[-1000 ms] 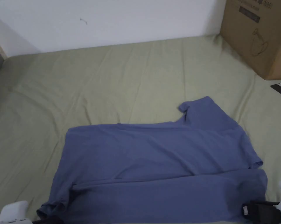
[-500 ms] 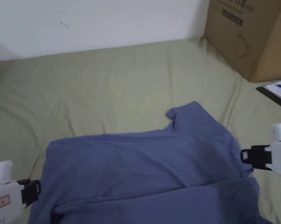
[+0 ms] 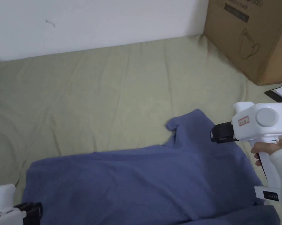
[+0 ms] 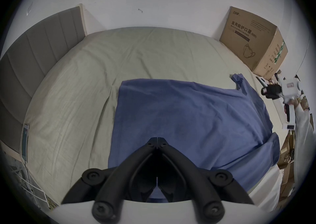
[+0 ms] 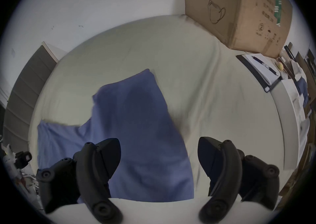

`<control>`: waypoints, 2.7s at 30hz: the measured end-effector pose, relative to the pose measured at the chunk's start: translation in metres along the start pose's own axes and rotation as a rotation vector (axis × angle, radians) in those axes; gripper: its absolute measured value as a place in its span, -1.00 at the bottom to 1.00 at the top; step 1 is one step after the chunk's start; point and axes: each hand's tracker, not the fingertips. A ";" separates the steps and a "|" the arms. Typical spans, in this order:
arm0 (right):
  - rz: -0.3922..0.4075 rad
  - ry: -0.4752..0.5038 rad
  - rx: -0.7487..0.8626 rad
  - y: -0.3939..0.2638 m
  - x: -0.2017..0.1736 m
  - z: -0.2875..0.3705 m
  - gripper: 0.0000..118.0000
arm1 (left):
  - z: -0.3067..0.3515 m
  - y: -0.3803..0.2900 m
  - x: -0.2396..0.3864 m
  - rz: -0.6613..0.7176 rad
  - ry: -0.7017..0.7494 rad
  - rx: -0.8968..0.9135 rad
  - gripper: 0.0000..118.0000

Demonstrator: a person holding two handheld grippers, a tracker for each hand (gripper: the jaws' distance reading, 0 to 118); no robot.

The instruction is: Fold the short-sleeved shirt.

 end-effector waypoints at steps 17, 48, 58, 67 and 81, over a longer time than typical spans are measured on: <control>0.060 -0.038 -0.069 0.003 -0.013 -0.034 -1.00 | -0.066 0.078 -0.021 -0.037 0.094 -0.021 0.86; 0.216 0.048 0.088 -0.025 -0.001 0.146 -1.00 | 0.015 0.111 -0.025 -0.075 0.051 0.039 -0.98; 0.245 0.079 -0.045 -0.180 0.014 0.160 -1.00 | 0.065 -0.037 -0.036 -0.107 0.061 -0.048 -0.98; 0.175 0.046 -0.014 -0.247 0.019 0.147 -0.04 | 0.048 -0.101 -0.055 0.005 0.084 -0.048 0.40; 0.085 0.288 0.347 -0.258 -0.081 0.219 -0.93 | 0.117 -0.134 -0.072 0.366 -0.269 0.106 -1.00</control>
